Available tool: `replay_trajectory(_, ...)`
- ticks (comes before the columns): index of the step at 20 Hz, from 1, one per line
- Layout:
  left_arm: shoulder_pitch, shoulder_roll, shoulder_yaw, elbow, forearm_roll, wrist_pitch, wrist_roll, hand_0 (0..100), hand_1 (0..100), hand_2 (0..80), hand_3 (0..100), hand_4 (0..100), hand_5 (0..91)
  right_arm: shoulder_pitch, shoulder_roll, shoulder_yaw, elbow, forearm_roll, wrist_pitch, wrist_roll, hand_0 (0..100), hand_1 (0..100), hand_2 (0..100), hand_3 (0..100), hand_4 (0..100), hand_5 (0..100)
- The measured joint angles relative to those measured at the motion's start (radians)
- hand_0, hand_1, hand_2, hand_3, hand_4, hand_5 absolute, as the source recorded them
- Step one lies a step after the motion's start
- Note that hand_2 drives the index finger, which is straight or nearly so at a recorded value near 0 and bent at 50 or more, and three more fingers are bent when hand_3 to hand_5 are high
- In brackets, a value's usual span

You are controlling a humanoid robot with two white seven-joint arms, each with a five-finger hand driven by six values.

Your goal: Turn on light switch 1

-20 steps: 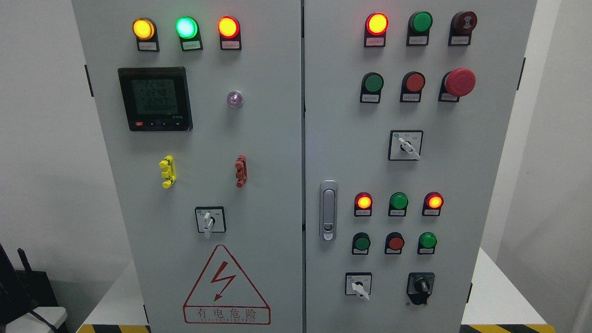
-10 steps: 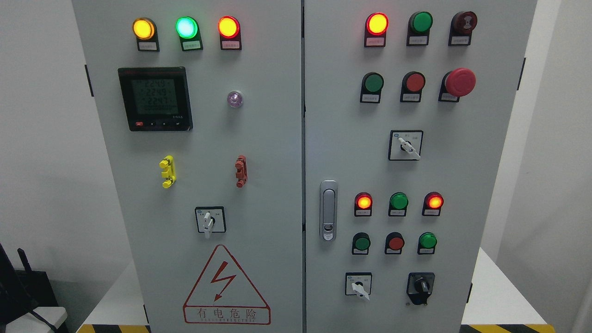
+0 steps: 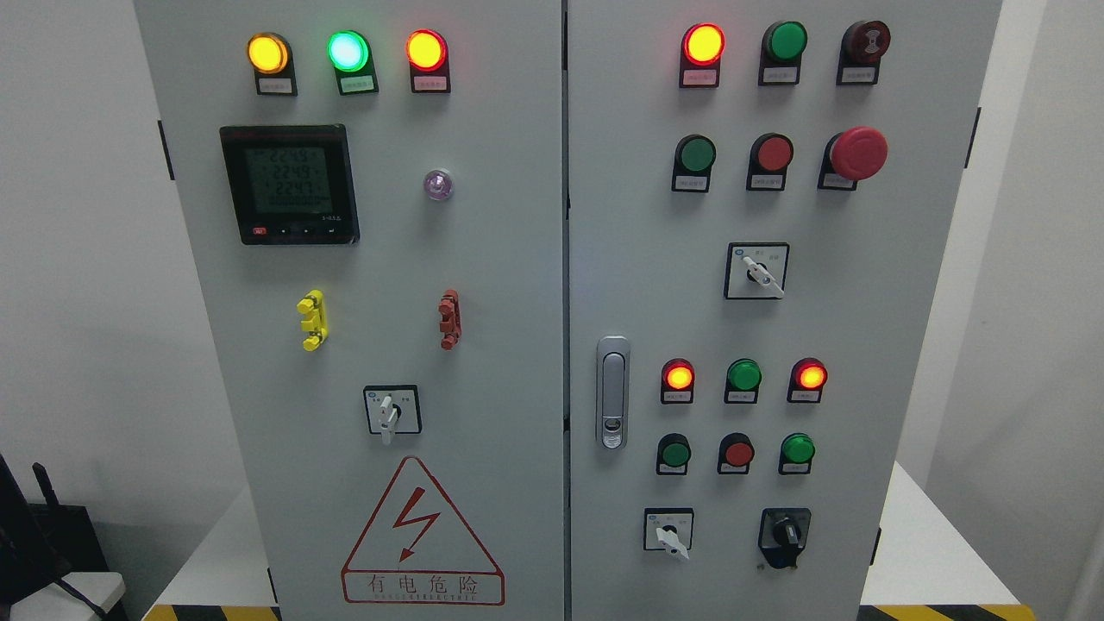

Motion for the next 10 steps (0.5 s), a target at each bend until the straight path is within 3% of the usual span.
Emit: replay_trajectory(10, -0.052, 0.040, -0.138, -0.241, -0.019, 0.012, 0.171, 8, 41, 42.1, 65, 72, 57.4, 0.000, 0.000, 0.000, 0.000, 0.000, 0.000, 0.000, 12, 39, 0, 0, 0, 0)
